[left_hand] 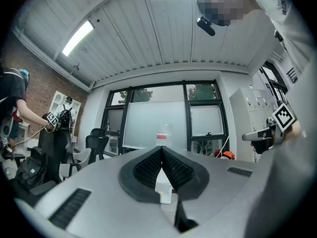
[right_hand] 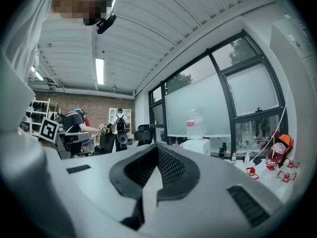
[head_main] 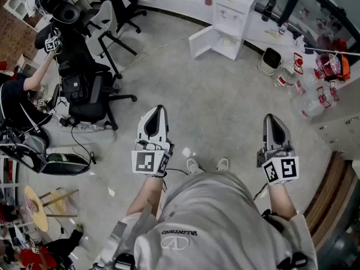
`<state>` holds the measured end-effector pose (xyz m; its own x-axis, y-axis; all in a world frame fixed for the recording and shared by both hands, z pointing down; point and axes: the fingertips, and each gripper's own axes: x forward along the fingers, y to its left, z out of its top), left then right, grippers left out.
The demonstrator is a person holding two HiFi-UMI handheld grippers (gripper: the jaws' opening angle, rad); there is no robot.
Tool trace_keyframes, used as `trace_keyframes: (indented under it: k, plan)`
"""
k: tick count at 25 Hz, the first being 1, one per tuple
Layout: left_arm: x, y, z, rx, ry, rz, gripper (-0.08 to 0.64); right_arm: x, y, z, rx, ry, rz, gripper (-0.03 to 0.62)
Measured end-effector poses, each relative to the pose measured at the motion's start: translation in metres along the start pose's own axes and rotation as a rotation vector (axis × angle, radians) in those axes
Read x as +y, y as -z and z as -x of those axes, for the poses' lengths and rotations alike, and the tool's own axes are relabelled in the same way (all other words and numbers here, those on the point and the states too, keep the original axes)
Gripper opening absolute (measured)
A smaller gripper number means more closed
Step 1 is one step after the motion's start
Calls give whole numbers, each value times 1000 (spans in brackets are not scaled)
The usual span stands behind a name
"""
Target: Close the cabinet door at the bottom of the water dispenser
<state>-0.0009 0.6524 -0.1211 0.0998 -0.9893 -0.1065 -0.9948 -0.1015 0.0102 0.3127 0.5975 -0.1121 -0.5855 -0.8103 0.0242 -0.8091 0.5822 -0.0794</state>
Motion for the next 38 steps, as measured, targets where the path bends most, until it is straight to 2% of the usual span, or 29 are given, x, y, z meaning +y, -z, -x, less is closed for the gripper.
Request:
trace_keyframes:
  k: [14, 24, 32, 38]
  plan:
    - [39, 6, 15, -2, 43, 11, 0, 56, 4, -29, 0, -16, 9, 14]
    - [42, 22, 9, 13, 53, 38, 0, 74, 1, -58, -14, -78, 50, 14]
    - [41, 23, -41, 35, 67, 17, 0, 54, -4, -110, -35, -126, 32, 14]
    - [48, 29, -102, 41, 71, 9, 1, 29, -1, -170, -22, -156, 15, 14]
